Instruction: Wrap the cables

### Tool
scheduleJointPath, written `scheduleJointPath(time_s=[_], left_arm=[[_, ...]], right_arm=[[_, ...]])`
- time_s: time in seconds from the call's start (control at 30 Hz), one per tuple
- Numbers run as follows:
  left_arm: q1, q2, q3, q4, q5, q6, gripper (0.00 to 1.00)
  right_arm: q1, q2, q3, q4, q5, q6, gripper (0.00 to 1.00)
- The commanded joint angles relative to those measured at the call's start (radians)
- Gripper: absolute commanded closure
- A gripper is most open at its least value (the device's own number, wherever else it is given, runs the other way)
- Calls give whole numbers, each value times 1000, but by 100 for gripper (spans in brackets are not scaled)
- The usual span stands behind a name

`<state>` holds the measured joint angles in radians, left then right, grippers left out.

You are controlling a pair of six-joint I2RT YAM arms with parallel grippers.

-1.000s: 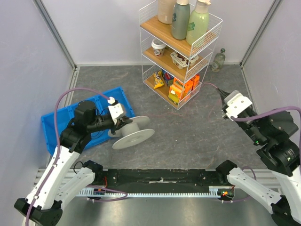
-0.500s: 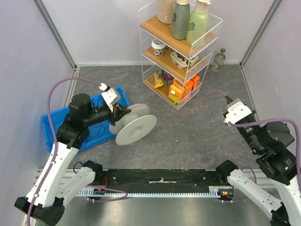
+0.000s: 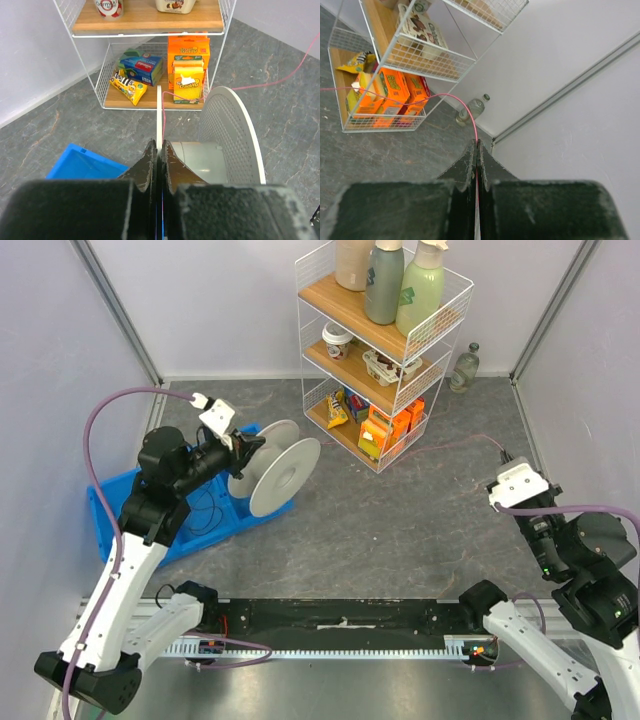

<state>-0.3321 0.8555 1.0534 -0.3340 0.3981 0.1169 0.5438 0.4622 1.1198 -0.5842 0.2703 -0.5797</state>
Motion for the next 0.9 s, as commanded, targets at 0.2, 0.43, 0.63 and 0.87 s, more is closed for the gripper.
scheduleJointPath(time_s=[0.2,0.43,0.63,0.87], left_arm=[[51,7,123,176,200,-302,98],[70,69,215,214,-36,-693,98],[70,131,263,124,-251,-902,98],[56,260,401,-76,-530,-912,98]], right_arm=[[-4,-71,-112,-45,150,-17,100],[-2,-134,-181,-146,-12,-29,100],[-2,-140,-173,-192,-239,-20,100],[-2,-96,-88,-210,-442,-6,100]])
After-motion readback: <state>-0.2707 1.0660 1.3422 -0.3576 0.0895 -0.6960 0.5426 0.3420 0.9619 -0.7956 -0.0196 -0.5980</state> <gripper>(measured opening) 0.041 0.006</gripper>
